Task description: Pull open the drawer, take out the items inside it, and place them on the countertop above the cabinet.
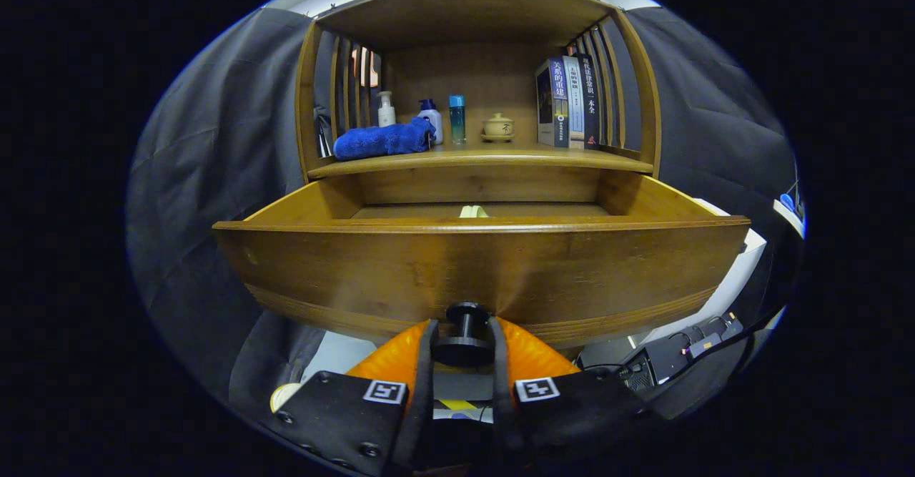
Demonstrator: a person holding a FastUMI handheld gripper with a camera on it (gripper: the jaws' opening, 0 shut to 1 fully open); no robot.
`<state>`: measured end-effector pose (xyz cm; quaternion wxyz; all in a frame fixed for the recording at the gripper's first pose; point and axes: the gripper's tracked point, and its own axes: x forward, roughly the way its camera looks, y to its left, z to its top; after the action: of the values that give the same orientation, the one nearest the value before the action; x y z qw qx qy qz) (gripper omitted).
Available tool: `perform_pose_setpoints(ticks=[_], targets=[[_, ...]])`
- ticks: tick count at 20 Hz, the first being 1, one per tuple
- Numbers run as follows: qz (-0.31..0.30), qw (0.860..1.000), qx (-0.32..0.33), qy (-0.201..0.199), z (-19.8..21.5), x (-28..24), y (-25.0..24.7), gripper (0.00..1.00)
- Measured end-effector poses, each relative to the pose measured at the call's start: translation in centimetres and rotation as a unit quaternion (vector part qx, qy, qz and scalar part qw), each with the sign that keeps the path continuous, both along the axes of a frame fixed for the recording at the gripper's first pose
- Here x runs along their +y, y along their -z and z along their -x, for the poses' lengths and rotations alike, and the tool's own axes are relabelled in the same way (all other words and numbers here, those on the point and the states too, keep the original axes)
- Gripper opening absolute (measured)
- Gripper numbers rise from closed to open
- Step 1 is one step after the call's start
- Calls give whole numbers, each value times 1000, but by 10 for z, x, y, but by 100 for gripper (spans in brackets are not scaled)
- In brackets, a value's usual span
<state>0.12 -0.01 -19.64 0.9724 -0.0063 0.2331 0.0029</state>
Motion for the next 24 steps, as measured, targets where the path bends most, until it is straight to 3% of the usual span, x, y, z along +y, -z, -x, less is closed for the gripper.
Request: perform_pose_setpoints(ticks=[4,9,14,19,22,24], targets=[[-11,1000,-4,-9,1,7,-6,51],[-15,999,-24,-27,9,17,-22,100],[-29,996,-74,-45,-1,25,-85,98],[9,990,-123,-75,-20,40,-171,93],[9,986,-150,-69,-60,33,-211,94],[17,989,-130,-62,-92,25,-217,95]])
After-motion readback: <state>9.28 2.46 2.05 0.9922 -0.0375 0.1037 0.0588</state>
